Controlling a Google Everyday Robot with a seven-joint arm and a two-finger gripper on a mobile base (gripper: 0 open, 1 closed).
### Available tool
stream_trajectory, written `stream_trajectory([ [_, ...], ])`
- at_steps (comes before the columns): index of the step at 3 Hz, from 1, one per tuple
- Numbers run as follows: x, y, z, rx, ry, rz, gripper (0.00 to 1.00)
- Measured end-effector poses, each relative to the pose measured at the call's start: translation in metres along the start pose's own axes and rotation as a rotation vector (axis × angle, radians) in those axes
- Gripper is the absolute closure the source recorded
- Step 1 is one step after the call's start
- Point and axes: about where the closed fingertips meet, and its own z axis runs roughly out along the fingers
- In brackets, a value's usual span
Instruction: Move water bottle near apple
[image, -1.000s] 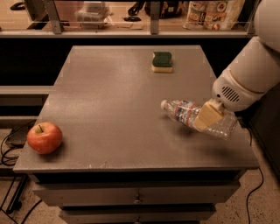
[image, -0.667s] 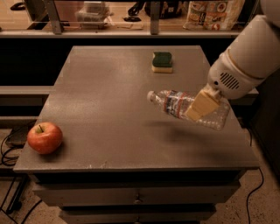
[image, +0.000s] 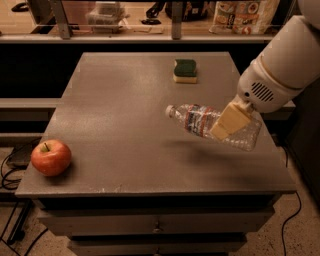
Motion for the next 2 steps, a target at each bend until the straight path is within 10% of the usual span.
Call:
stream_trajectory([
  [2, -0.058, 0.050, -0.002, -0.067, -0.093, -0.098, 1.00],
])
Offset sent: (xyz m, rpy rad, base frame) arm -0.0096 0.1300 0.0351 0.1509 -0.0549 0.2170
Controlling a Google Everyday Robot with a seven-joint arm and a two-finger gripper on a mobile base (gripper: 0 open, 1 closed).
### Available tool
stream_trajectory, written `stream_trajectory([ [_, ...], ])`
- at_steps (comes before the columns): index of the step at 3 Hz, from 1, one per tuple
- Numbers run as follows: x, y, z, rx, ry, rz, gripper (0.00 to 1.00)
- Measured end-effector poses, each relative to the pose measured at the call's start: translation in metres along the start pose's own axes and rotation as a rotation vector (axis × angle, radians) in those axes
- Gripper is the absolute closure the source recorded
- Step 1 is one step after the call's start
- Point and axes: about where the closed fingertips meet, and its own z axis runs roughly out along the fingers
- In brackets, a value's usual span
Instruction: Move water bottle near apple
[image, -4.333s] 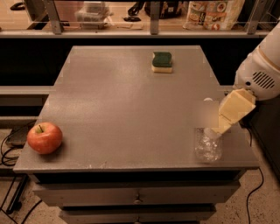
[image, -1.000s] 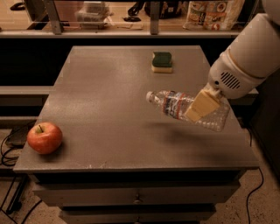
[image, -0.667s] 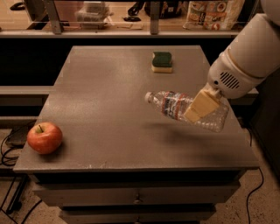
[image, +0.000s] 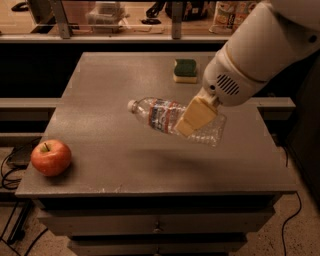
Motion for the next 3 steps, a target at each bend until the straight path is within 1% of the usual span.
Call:
stream_trajectory([
  [1, -0.048, 0.035, 0.020, -0.068, -0.053, -0.076, 1.00],
  [2, -0.048, 0.035, 0.020, -0.068, -0.053, -0.076, 1.00],
  [3, -0.051, 0.040, 0.039, -0.126, -0.087, -0.045, 1.00],
])
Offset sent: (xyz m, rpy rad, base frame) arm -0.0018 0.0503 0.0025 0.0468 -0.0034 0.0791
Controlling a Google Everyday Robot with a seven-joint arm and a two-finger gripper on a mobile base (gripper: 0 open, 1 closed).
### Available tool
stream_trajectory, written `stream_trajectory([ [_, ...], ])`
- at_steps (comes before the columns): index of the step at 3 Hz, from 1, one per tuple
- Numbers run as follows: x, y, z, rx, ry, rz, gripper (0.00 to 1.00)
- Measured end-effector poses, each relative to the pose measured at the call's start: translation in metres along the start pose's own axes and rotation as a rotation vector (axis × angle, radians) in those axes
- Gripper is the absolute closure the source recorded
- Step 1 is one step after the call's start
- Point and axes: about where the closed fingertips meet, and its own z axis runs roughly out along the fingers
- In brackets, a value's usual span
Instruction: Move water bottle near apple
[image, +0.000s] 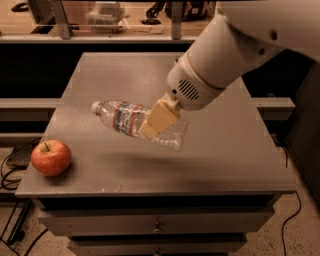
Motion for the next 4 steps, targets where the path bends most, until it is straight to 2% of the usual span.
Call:
stream_trajectory([
  [1, -0.012, 0.003, 0.021, -0.056, -0.048, 0.007, 1.00],
  [2, -0.024, 0.001, 0.040, -0.082, -0.061, 0.016, 0.83],
  [3, -0.031, 0.001, 0.064, -0.112, -0.055, 0.048, 0.51],
  [4, -0.032, 0.003, 0.077, -0.135, -0.047, 0.064, 0.28],
])
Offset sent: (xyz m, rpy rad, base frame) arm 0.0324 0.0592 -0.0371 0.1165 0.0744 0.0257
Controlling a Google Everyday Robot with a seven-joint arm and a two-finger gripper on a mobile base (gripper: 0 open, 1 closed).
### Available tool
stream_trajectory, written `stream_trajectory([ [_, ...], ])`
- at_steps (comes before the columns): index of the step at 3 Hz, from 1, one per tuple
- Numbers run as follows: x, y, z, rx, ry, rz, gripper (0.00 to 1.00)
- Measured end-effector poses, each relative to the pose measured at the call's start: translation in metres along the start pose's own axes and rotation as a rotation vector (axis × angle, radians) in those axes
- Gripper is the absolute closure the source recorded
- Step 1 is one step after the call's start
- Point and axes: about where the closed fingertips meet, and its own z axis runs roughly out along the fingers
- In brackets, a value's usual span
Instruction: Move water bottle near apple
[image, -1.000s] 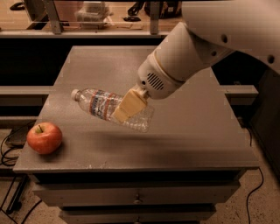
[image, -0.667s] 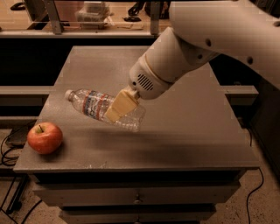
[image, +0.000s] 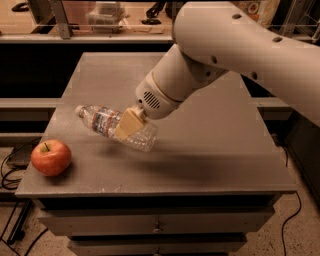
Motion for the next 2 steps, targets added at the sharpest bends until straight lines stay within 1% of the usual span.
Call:
stream_trajectory([
  [1, 0.0012, 0.0017, 0.0115, -0.020, 0.014, 0.011, 0.05],
  [2, -0.0003, 0.0066, 0.0202, -0.043, 0.020, 0.012, 0.00],
])
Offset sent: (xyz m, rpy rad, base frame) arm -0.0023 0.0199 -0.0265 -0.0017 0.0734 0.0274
